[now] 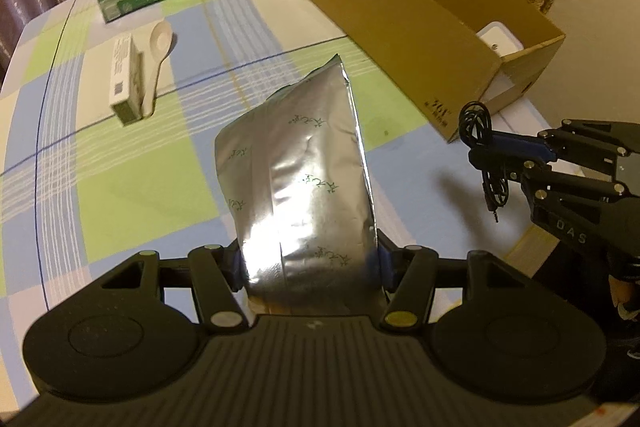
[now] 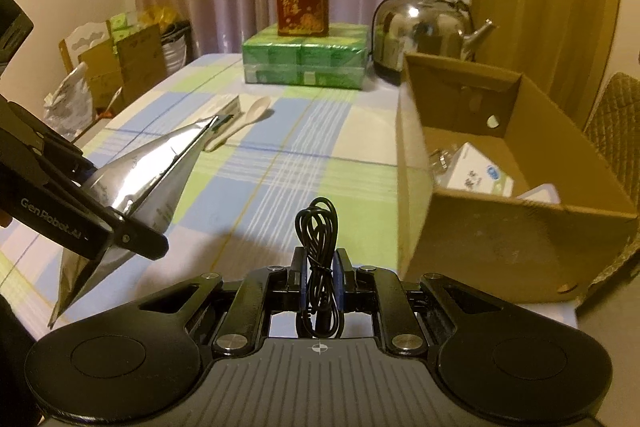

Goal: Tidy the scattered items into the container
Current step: 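Carry the foil bag and black cable over the cardboard box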

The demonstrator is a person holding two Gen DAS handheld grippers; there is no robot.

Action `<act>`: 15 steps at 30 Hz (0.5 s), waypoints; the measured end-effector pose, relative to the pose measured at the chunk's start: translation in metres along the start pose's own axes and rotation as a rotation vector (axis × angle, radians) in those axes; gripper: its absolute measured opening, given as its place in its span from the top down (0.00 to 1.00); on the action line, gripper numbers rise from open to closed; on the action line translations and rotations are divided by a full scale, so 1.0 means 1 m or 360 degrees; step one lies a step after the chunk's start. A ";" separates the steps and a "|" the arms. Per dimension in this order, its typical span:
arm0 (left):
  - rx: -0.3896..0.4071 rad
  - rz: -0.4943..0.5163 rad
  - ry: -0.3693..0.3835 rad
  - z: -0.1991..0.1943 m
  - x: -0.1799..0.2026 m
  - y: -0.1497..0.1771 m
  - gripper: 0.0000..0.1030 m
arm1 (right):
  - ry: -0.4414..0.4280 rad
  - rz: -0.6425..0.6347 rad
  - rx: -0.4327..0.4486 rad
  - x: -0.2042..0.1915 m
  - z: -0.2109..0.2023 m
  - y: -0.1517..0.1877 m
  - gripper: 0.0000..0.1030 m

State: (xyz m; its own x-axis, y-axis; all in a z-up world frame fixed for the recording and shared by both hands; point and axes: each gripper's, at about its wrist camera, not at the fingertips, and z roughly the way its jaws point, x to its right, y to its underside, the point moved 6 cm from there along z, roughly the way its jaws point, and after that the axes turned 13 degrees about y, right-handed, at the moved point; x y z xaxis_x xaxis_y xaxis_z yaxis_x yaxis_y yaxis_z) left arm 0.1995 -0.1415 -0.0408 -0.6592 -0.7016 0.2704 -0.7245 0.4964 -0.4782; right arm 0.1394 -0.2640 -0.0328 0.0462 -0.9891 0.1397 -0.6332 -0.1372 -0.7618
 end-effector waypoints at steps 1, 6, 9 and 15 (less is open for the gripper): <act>0.0003 0.0009 0.0004 0.000 0.003 -0.003 0.47 | 0.0006 0.0004 0.0007 0.003 -0.002 -0.001 0.91; 0.0033 0.0028 0.0060 0.000 0.020 -0.017 0.47 | 0.0038 0.0031 0.0046 0.020 -0.013 -0.009 0.91; 0.0048 0.0070 0.0069 0.000 0.034 -0.028 0.47 | 0.0067 0.0053 0.0072 0.034 -0.019 -0.015 0.91; 0.0087 0.0147 0.0107 0.001 0.062 -0.049 0.47 | 0.0120 0.0093 0.0117 0.061 -0.030 -0.029 0.91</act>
State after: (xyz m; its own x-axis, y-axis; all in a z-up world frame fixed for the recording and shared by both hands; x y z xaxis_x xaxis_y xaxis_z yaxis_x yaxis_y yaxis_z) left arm 0.1940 -0.2098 -0.0013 -0.7361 -0.6174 0.2774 -0.6491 0.5276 -0.5480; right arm 0.1370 -0.3185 0.0167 -0.0492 -0.9891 0.1389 -0.5745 -0.0858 -0.8140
